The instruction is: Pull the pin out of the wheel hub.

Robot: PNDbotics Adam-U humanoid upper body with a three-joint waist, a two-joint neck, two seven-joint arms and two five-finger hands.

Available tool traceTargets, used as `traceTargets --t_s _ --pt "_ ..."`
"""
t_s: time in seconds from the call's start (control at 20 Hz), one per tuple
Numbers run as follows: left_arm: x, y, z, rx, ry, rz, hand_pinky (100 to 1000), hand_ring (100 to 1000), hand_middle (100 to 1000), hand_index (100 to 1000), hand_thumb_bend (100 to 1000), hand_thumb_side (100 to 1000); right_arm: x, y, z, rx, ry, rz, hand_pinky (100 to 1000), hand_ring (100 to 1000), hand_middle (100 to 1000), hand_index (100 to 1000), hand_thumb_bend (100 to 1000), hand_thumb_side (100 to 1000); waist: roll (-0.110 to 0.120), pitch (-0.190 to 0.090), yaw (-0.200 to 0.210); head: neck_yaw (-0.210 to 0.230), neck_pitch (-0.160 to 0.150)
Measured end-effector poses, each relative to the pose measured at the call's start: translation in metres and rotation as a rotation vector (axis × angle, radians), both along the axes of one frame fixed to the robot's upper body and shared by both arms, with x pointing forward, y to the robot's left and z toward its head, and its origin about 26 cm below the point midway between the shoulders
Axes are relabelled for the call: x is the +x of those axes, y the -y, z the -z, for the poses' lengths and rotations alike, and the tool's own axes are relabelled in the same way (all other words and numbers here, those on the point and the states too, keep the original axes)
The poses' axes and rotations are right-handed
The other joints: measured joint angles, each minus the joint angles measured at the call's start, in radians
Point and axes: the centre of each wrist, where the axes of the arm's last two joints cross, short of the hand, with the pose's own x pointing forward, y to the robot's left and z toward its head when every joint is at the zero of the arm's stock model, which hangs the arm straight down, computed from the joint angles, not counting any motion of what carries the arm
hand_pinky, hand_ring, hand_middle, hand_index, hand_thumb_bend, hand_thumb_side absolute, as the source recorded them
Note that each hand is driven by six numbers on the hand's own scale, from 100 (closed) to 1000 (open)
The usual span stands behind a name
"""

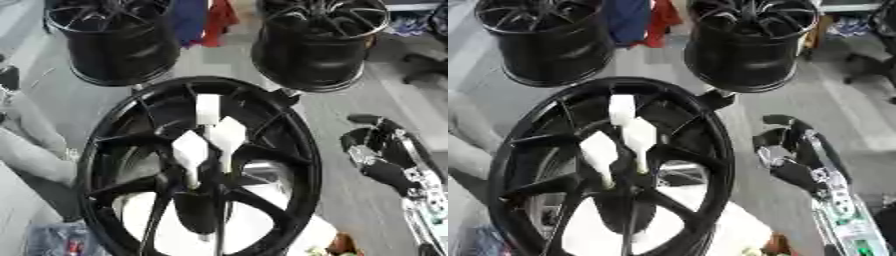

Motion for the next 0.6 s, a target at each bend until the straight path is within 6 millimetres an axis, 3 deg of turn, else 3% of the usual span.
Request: traceTargets --t_s 0.6 --pt "0.0022 -0.0009 -0.0094 0.033 0.018 0.014 608 603 646 816 385 457 0.0 0.0 -0.0001 0.0 0.0 0.0 645 642 756 719 269 100 0.001 0.0 -0.001 0.0 0.0"
